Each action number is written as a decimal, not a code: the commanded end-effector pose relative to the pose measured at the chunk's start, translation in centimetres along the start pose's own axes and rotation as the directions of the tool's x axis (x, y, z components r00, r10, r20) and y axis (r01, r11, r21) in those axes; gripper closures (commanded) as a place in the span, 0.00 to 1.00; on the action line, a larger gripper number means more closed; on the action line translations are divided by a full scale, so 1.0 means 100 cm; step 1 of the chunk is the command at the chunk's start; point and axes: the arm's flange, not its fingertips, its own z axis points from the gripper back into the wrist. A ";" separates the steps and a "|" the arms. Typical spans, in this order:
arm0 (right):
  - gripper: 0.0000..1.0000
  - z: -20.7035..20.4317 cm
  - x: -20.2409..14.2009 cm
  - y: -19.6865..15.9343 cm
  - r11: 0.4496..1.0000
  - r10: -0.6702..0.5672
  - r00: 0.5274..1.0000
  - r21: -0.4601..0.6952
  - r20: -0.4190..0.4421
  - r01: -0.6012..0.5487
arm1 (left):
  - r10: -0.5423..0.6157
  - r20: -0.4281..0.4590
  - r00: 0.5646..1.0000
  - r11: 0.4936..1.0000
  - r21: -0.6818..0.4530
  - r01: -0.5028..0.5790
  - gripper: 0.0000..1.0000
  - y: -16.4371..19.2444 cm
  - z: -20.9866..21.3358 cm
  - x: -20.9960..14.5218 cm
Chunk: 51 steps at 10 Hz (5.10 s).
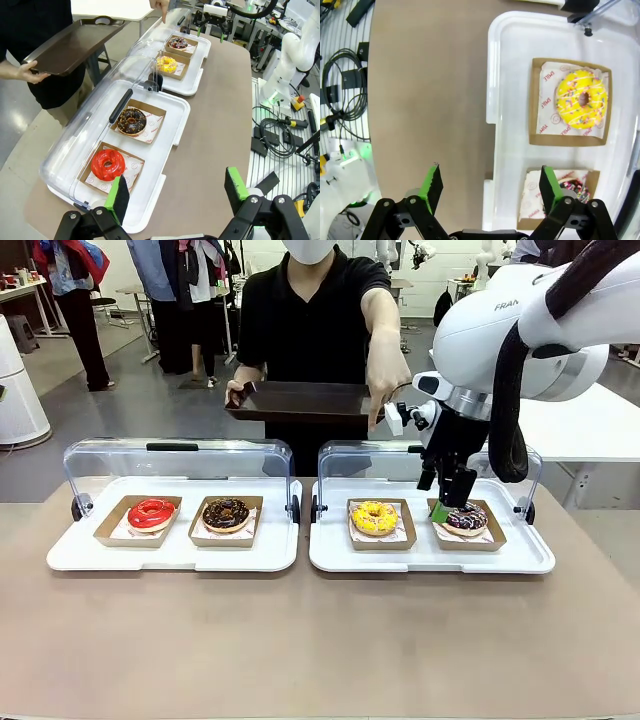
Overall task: Provide the desired donut to the person.
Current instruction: Pick up and lift the Paper togo box containing the Donut pointed at by the person.
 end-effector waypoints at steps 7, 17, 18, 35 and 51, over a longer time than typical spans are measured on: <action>0.00 -0.015 0.015 0.009 0.998 -0.011 0.997 -0.061 -0.072 0.007 | -0.004 0.006 1.000 1.000 -0.002 0.004 0.00 0.000 0.001 0.000; 0.00 -0.050 0.036 0.010 0.992 -0.081 0.996 -0.105 -0.033 0.077 | -0.004 0.006 1.000 1.000 -0.002 0.004 0.00 0.000 0.001 0.000; 0.00 -0.050 0.036 0.010 0.992 -0.081 0.996 -0.105 -0.033 0.077 | -0.004 0.006 1.000 1.000 -0.002 0.004 0.00 0.000 0.001 0.000; 0.00 -0.126 0.009 -0.053 0.997 -0.065 0.994 -0.038 -0.087 0.062 | -0.004 0.006 1.000 1.000 -0.002 0.004 0.00 0.000 0.001 0.000; 1.00 -0.140 -0.001 -0.072 0.996 -0.082 0.991 -0.036 -0.107 0.078 | -0.004 0.006 1.000 1.000 -0.002 0.004 0.00 0.000 0.001 0.000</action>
